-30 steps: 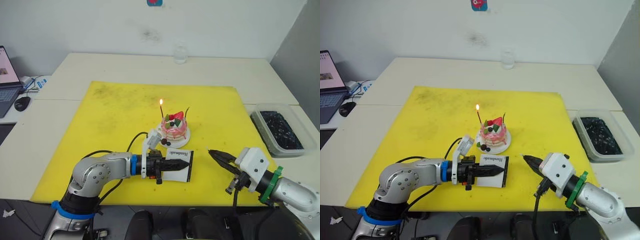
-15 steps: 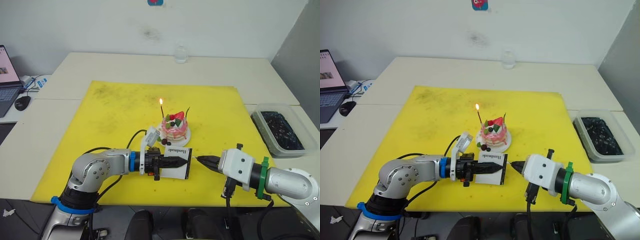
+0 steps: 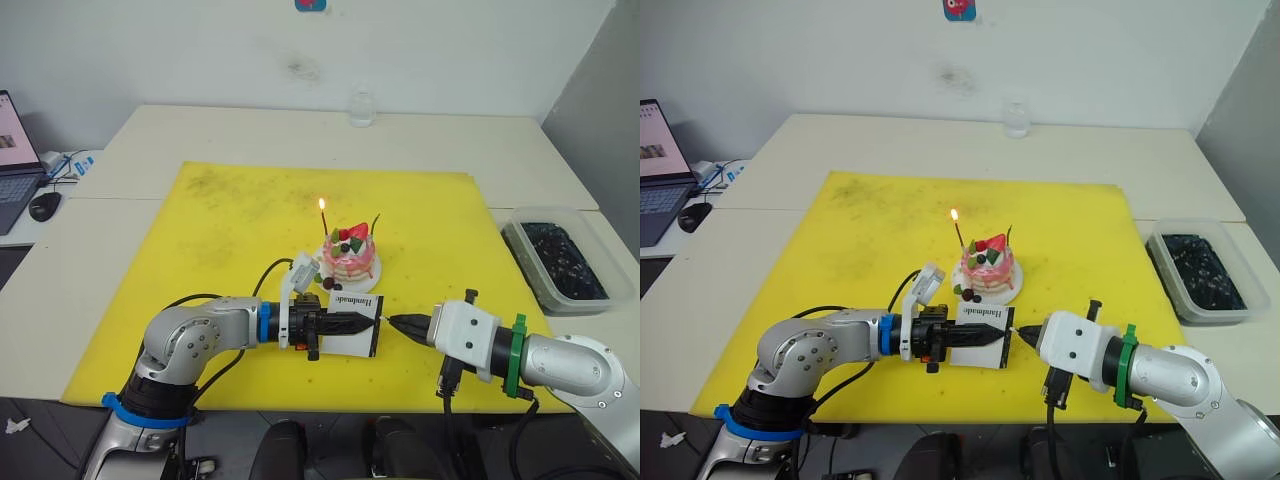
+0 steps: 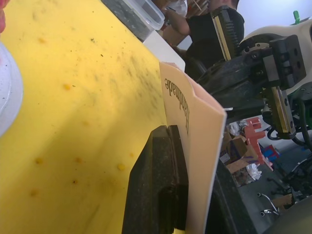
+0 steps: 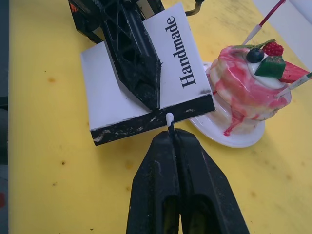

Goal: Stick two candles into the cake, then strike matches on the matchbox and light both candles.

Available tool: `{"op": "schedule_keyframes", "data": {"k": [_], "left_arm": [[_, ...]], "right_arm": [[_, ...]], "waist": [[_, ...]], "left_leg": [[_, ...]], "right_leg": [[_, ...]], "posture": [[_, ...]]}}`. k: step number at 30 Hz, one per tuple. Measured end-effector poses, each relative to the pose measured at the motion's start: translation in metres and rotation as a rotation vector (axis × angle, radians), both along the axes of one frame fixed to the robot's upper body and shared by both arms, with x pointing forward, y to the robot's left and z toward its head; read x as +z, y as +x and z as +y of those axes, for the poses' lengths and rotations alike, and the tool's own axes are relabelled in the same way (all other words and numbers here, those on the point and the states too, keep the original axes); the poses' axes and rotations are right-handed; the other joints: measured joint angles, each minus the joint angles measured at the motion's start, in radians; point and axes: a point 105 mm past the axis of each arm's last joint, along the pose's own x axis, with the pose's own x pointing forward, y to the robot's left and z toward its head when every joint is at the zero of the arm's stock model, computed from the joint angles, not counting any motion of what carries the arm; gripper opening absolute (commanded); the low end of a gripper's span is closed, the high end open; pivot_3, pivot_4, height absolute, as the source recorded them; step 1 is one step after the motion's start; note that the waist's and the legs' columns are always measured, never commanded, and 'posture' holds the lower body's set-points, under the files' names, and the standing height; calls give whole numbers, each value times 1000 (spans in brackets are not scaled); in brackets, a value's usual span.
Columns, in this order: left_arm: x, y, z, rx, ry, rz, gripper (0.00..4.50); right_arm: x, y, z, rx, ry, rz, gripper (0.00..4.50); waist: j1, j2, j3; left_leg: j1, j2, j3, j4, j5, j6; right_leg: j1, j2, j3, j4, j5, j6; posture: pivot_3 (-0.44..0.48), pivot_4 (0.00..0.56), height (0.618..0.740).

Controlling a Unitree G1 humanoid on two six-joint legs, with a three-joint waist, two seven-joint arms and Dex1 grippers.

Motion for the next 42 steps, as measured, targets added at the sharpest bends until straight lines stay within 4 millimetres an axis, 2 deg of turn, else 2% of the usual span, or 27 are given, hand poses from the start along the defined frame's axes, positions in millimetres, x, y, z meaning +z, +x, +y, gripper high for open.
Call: {"op": "schedule_keyframes", "data": {"k": [11,30,32,34,37,39,42], "left_arm": [[-1,0,2,8,5,3,0],[-7,-1,3,14,23,13,0],[-5,-4,-1,-2,13,0,0],[-1,-17,-5,-44,4,-25,0],[-7,-31,11,-38,56,-24,0],[-10,-34,22,-10,79,-11,0],[-10,-35,26,7,81,-9,0]], "right_arm": [[-1,3,8,6,14,-11,19],[-10,7,10,-34,-20,35,19],[-14,15,5,-117,-9,59,19],[-10,38,-11,-272,10,27,19],[21,62,-43,-439,48,-105,19],[31,65,-53,-479,65,-139,19],[28,61,-45,-449,97,-106,19]], "waist": [[0,0,0],[-1,0,0],[0,0,0],[-3,0,0],[-5,0,0],[-3,0,0],[1,0,0]], "left_leg": [[0,0,0,0,0,0],[0,0,0,0,0,0],[0,0,0,0,0,0],[0,0,2,0,0,0],[1,1,1,-1,0,0],[1,1,-1,-1,0,0],[0,1,-1,-1,0,0]], "right_leg": [[0,0,0,0,0,0],[0,0,0,0,0,0],[0,0,0,0,0,0],[0,-1,2,0,0,0],[-1,-1,1,0,0,0],[0,-1,-1,0,-1,-1],[-1,-1,-1,0,-1,-2]], "posture": [[0,150,740],[0,150,740],[0,150,740],[0,150,740],[0,150,740],[0,150,740],[0,150,740]]}}
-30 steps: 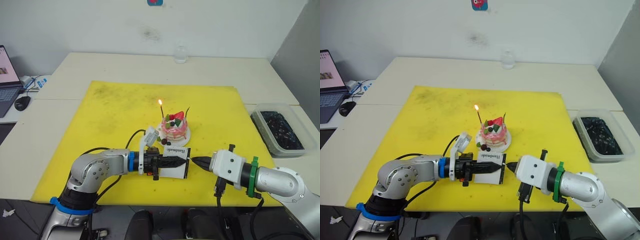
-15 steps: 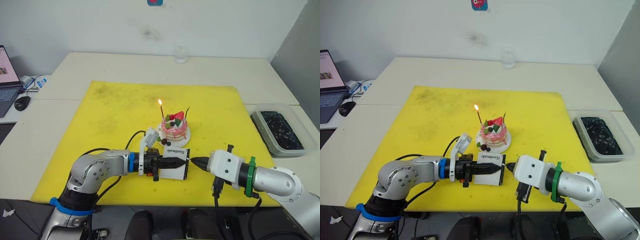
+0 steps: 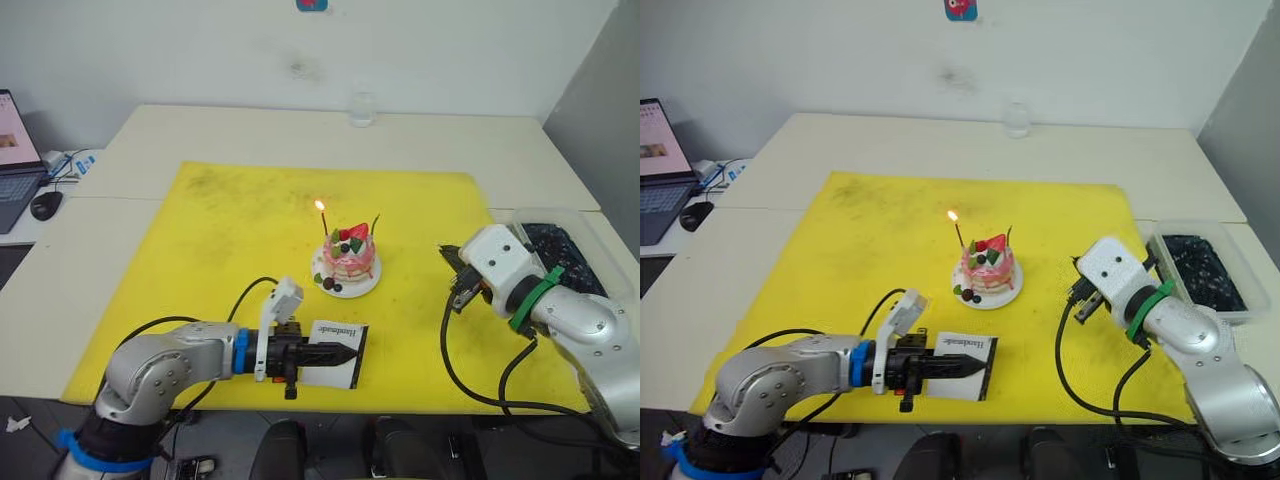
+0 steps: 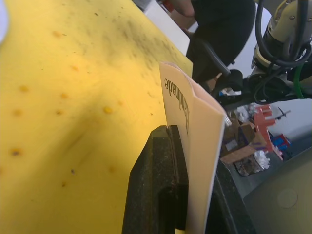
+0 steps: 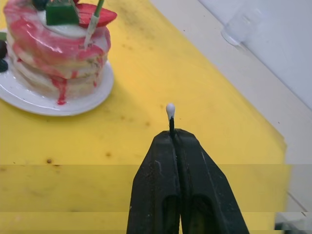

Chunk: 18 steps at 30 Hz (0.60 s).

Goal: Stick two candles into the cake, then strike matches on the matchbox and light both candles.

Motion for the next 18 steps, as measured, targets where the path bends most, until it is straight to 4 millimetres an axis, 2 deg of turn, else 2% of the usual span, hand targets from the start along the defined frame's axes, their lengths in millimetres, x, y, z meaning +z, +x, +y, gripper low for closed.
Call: {"op": "schedule_keyframes", "data": {"k": [5,11,15,18], "left_arm": [[1,2,1,16,2,-7,0],[2,4,0,13,-2,-11,0],[3,6,-3,1,-1,-18,0],[4,6,-3,-1,-3,-19,0]], "right_arm": [[-2,-12,12,63,36,53,19],[-23,-44,8,96,135,363,19],[-32,-48,8,62,181,438,19],[-43,-48,14,16,280,463,19]], "waist": [[-1,0,0],[0,0,0],[-3,0,0],[-3,0,0]], "left_leg": [[0,-1,3,1,0,0],[0,0,1,1,0,0],[0,0,1,1,0,0],[0,0,1,0,0,0]], "right_leg": [[0,-1,2,0,1,1],[0,-1,1,0,1,1],[0,-1,1,0,1,1],[0,0,1,0,0,1]], "posture": [[0,150,740],[0,150,740],[0,150,740],[0,150,740]]}}
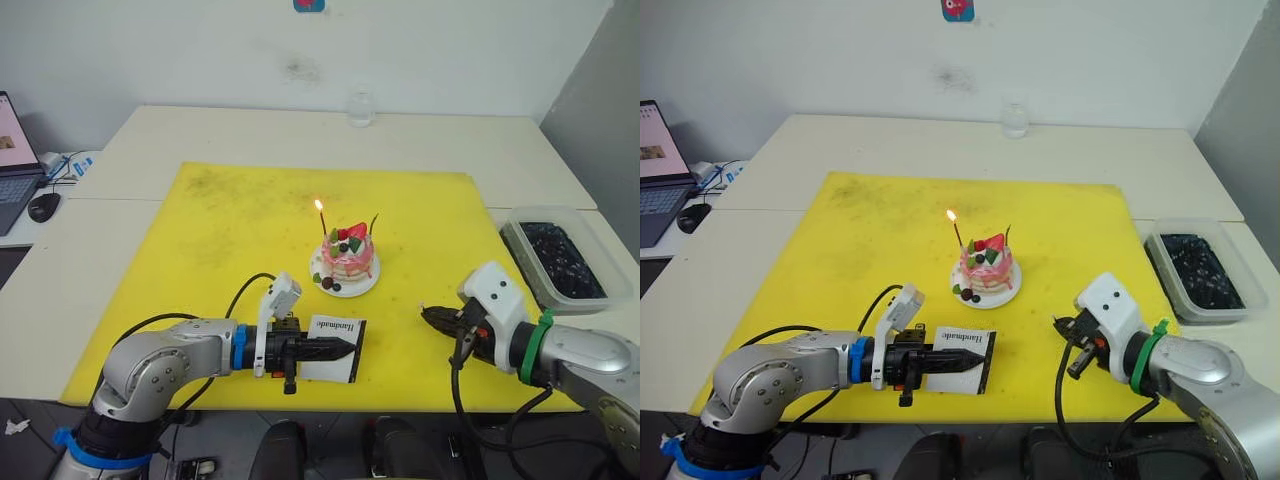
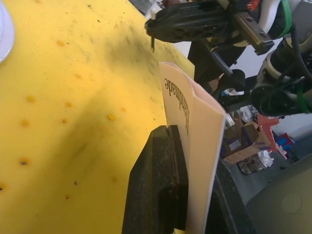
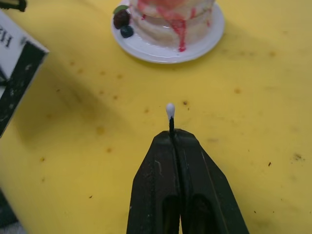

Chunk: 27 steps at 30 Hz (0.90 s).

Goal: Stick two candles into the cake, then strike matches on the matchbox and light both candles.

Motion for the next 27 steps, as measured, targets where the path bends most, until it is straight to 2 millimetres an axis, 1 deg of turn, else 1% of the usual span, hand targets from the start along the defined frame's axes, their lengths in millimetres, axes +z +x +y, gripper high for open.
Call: {"op": "schedule_keyframes", "data": {"k": [2,3,6,7,9,10,13,18,23,27], "left_arm": [[2,1,-1,-6,0,-8,0],[2,1,-2,-9,0,-11,0],[3,1,-2,-11,0,-14,0],[3,1,-2,-11,1,-13,0],[3,1,-2,-11,1,-13,0],[3,1,-2,-12,1,-13,0],[3,1,-2,-12,2,-13,0],[1,0,-3,-19,8,-7,0],[1,0,-1,-18,18,-7,0],[0,0,0,-19,24,-4,0]], "right_arm": [[-15,0,5,-18,14,33,19],[-18,1,4,-33,17,32,19],[-21,5,3,-65,17,-5,19],[-22,6,3,-74,17,-17,205],[-26,9,0,-96,17,-36,651],[-28,11,-2,-108,17,-46,970],[-29,11,-4,-122,29,-68,2042],[-29,6,-4,-122,54,-112,3833],[-36,-2,-1,-107,66,-178,3833],[-41,2,2,-134,85,-246,3833]], "waist": [[-1,0,0],[-1,0,0],[-1,0,0],[-1,0,0],[-1,0,0],[-1,0,0],[-1,0,0],[-1,0,0],[0,0,0],[-1,0,0]], "left_leg": [[-1,0,1,0,0,0],[-1,-1,1,0,0,0],[-1,-1,1,0,0,0],[-1,-1,1,1,0,0],[0,-1,0,1,0,0],[0,0,0,1,0,0],[0,0,0,0,0,0],[-1,0,0,0,0,0],[0,0,0,0,0,0],[0,0,0,0,0,0]], "right_leg": [[0,0,0,0,0,0],[0,0,1,-1,0,0],[0,0,1,-1,0,0],[0,0,1,-1,0,0],[0,0,0,0,0,0],[0,0,0,0,0,0],[0,0,0,0,0,0],[0,0,0,-1,0,0],[0,0,0,-1,0,0],[0,-1,1,-1,-2,-3]], "posture": [[0,150,740],[0,150,740],[0,150,740],[0,150,740],[0,150,740],[0,150,740],[0,150,740],[0,150,740],[0,150,740],[0,150,740]]}}
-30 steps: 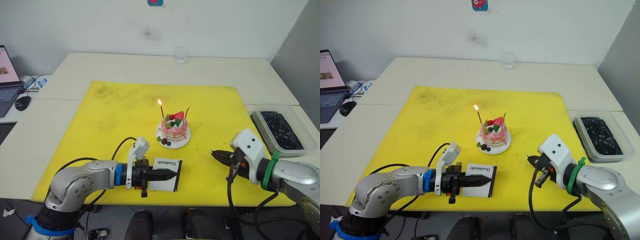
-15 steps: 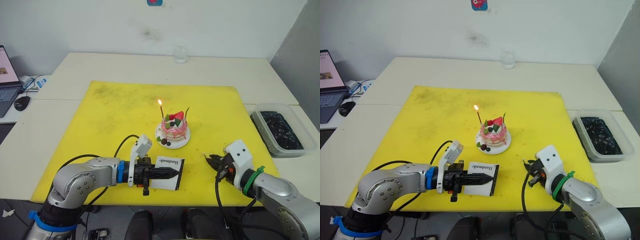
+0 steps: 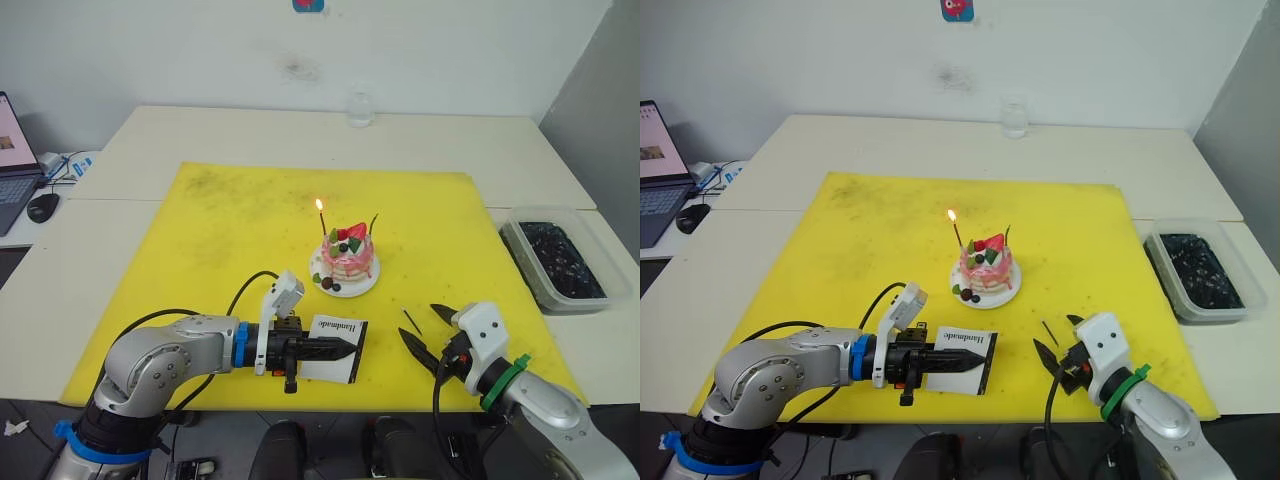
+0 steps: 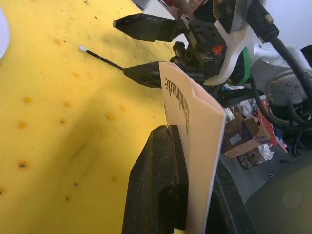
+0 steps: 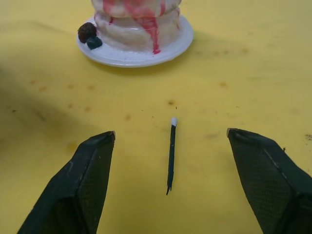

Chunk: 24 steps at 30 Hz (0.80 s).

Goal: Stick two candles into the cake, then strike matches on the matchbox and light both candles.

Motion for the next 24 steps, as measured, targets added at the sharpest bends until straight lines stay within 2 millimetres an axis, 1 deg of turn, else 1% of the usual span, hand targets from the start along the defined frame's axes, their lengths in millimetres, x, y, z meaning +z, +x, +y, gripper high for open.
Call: {"op": "schedule_keyframes", "data": {"k": [4,8,11,17,18,19,24], "left_arm": [[0,0,1,0,7,2,0],[-1,-1,1,1,9,5,0],[-1,-2,2,1,10,8,0],[-3,-5,2,-1,3,28,0],[-3,-5,1,-1,3,30,0],[-3,-5,1,0,4,31,0],[-3,-4,1,8,8,28,0]], "right_arm": [[-8,8,4,-22,21,-23,3833],[-13,15,5,-32,5,-40,3833],[-18,18,4,-49,1,-35,3833],[-20,16,2,-63,-15,-43,3833],[-20,17,2,-64,-15,-43,3479],[-21,16,2,-63,-15,-41,3310],[-23,16,7,-71,2,-22,1533]], "waist": [[0,0,0],[1,0,0],[1,0,0],[1,0,0],[1,0,0],[1,0,0],[1,0,0]], "left_leg": [[0,0,0,0,0,0],[0,0,0,0,0,0],[0,0,0,-1,0,0],[0,0,0,0,0,0],[0,0,0,0,0,0],[0,0,0,0,0,0],[0,0,0,0,0,0]], "right_leg": [[0,0,0,0,0,0],[0,0,0,0,1,1],[0,0,0,0,1,1],[0,0,0,0,1,1],[0,0,0,0,1,1],[0,0,0,0,1,1],[0,-1,0,0,0,1]], "posture": [[0,150,740],[0,150,740],[0,150,740],[0,150,740],[0,150,740],[0,150,740],[0,150,740]]}}
